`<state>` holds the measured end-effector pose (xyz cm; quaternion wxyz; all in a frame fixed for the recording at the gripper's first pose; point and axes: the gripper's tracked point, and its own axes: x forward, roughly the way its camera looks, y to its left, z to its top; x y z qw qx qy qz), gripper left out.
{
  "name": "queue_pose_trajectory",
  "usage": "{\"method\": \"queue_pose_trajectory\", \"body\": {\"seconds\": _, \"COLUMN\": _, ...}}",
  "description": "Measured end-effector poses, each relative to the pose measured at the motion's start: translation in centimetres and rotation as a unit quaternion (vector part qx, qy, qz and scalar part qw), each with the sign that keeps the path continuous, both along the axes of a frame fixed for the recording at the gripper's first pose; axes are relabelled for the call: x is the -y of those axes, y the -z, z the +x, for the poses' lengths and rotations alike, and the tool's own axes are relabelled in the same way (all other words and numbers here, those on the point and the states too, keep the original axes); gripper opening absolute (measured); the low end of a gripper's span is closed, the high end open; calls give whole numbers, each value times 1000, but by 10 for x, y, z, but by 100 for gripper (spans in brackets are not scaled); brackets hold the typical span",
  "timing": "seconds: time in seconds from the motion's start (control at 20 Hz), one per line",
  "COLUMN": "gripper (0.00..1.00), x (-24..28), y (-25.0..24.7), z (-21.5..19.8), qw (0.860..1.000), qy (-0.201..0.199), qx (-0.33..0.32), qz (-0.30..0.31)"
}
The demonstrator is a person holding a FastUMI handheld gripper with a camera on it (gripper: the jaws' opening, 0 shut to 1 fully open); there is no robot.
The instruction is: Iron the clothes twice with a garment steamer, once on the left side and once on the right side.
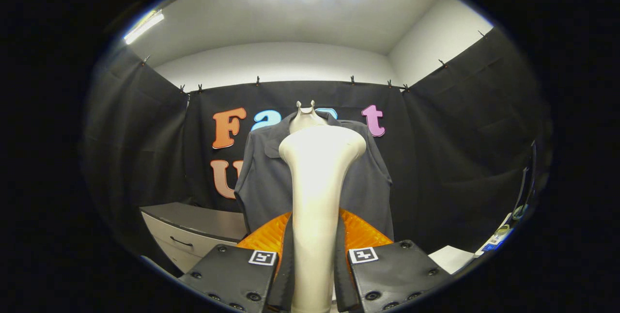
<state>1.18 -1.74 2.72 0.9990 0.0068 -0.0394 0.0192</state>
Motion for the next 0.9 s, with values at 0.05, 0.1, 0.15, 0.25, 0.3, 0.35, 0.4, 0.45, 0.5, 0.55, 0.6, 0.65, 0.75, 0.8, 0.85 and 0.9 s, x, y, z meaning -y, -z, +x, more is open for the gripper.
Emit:
{"method": "queue_pose_trajectory", "body": {"seconds": 0.05, "gripper": 40, "x": -2, "y": 0, "z": 1, "qw": 1000, "qy": -2, "qx": 1, "qz": 1}}
{"method": "queue_pose_trajectory", "body": {"seconds": 0.1, "gripper": 40, "x": -3, "y": 0, "z": 1, "qw": 1000, "qy": -3, "qx": 2, "qz": 2}}
{"method": "queue_pose_trajectory", "body": {"seconds": 0.15, "gripper": 40, "x": -4, "y": 0, "z": 2, "qw": 1000, "qy": -4, "qx": 1, "qz": 2}}
{"method": "queue_pose_trajectory", "body": {"seconds": 0.25, "gripper": 40, "x": -6, "y": 2, "z": 4, "qw": 1000, "qy": -7, "qx": 0, "qz": 3}}
{"method": "queue_pose_trajectory", "body": {"seconds": 0.3, "gripper": 40, "x": -7, "y": 2, "z": 5, "qw": 1000, "qy": -8, "qx": 0, "qz": 3}}
{"method": "queue_pose_trajectory", "body": {"seconds": 0.35, "gripper": 40, "x": -7, "y": 3, "z": 5, "qw": 1000, "qy": -9, "qx": -1, "qz": 3}}
{"method": "queue_pose_trajectory", "body": {"seconds": 0.4, "gripper": 40, "x": -7, "y": 4, "z": 6, "qw": 1000, "qy": -10, "qx": 0, "qz": 4}}
{"method": "queue_pose_trajectory", "body": {"seconds": 0.45, "gripper": 40, "x": -7, "y": 4, "z": 6, "qw": 1000, "qy": -10, "qx": 0, "qz": 4}}
{"method": "queue_pose_trajectory", "body": {"seconds": 0.5, "gripper": 40, "x": -7, "y": 4, "z": 7, "qw": 1000, "qy": -9, "qx": 1, "qz": 4}}
{"method": "queue_pose_trajectory", "body": {"seconds": 0.55, "gripper": 40, "x": -6, "y": 4, "z": 8, "qw": 1000, "qy": -9, "qx": 1, "qz": 4}}
{"method": "queue_pose_trajectory", "body": {"seconds": 0.6, "gripper": 40, "x": -6, "y": 4, "z": 8, "qw": 1000, "qy": -9, "qx": 2, "qz": 4}}
{"method": "queue_pose_trajectory", "body": {"seconds": 0.65, "gripper": 40, "x": -6, "y": 5, "z": 9, "qw": 1000, "qy": -8, "qx": 2, "qz": 4}}
{"method": "queue_pose_trajectory", "body": {"seconds": 0.75, "gripper": 40, "x": -5, "y": 5, "z": 11, "qw": 1000, "qy": -8, "qx": 3, "qz": 4}}
{"method": "queue_pose_trajectory", "body": {"seconds": 0.8, "gripper": 40, "x": -5, "y": 6, "z": 11, "qw": 1000, "qy": -8, "qx": 3, "qz": 4}}
{"method": "queue_pose_trajectory", "body": {"seconds": 0.85, "gripper": 40, "x": -5, "y": 6, "z": 11, "qw": 1000, "qy": -8, "qx": 3, "qz": 4}}
{"method": "queue_pose_trajectory", "body": {"seconds": 0.9, "gripper": 40, "x": -5, "y": 7, "z": 12, "qw": 1000, "qy": -7, "qx": 4, "qz": 6}}
